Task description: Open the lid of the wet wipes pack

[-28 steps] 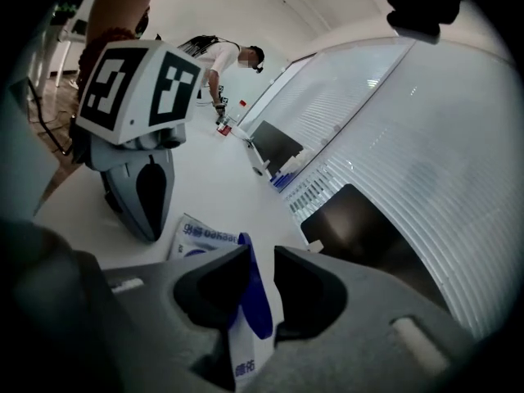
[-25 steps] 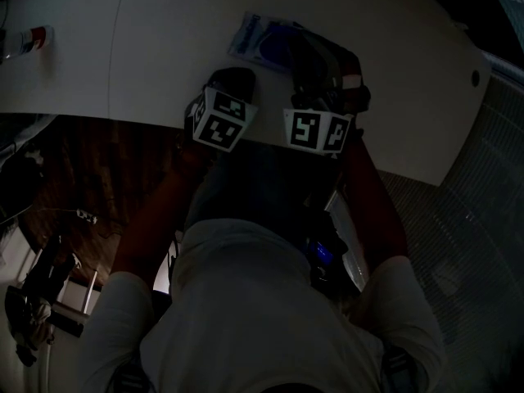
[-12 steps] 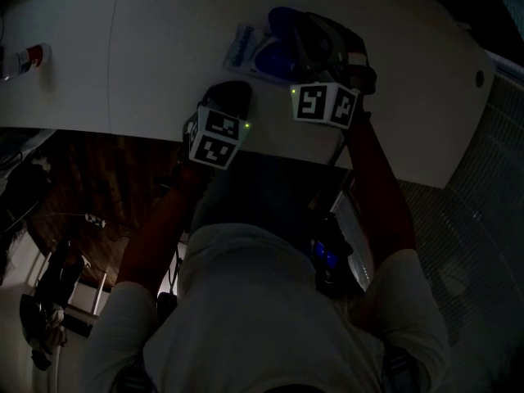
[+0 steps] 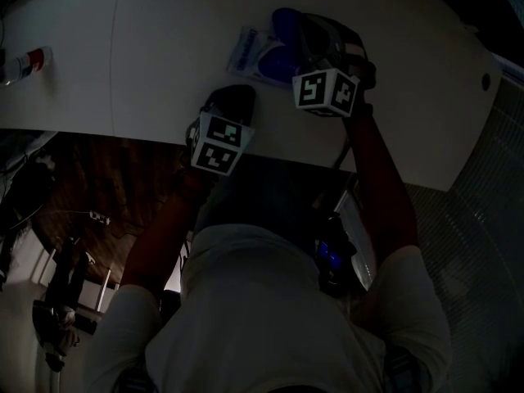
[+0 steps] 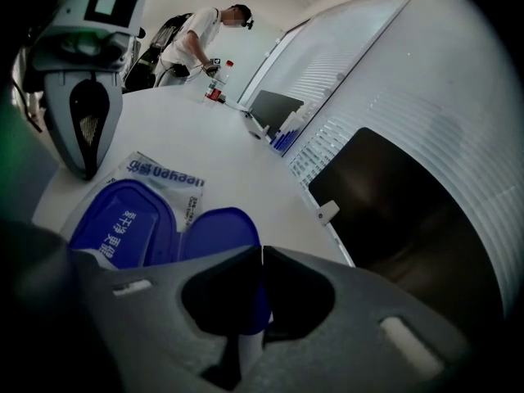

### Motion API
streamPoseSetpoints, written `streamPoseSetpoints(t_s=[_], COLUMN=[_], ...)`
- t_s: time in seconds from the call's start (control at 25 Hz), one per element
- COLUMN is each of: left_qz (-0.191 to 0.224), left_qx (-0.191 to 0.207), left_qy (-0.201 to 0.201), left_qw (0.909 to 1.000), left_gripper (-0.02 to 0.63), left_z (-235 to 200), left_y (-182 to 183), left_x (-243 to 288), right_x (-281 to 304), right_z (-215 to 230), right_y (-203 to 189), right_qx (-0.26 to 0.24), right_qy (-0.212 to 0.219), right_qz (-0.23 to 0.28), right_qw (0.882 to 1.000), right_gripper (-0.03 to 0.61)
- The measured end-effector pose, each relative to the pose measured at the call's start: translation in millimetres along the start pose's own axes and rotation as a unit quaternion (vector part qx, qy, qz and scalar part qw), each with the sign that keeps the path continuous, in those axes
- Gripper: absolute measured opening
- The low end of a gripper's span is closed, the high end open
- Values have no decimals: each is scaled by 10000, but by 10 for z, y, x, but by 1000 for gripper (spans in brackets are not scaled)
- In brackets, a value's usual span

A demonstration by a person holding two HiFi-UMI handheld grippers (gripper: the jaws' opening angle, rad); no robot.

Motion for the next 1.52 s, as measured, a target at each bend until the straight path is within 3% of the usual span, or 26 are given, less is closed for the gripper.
streamPoseSetpoints(t_s=[0.2, 0.52, 0.8, 1.16, 1.52], left_qz=[-5, 728, 1429, 2592, 3294], left_qx=[-37, 197, 460, 814, 1048], left_qy=[5, -41, -305, -551, -780], left_qw=[10000, 9971, 9882, 9608, 9351], left_gripper=[3, 3, 3, 3, 3], left_z=[-26, 172, 588, 1194, 1527], left_y=[19, 352, 685, 922, 930], left_x=[-24, -529, -1151, -2192, -2749], right_x=[-34, -785, -1707, -2952, -3596], right_z=[52, 530, 856, 1089, 1084], right_y=[57, 390, 809, 1400, 1679], right_qx=[79, 900, 1424, 1711, 2081], right_qy=[-84, -758, -1293, -1679, -2005], right_qz=[-41, 179, 504, 1113, 1771], right_qw=[9999, 9929, 9800, 9644, 9408], right_gripper=[2, 2, 2, 2, 2])
Point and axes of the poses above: the fingertips, and each gripper's own axes: x forward along the fingers, z to its right, y out of its top, the point moved 10 cm from there along -x, backward along the fingers, and after that the axes turned 15 degrees about -x, right-handed, at the moved point
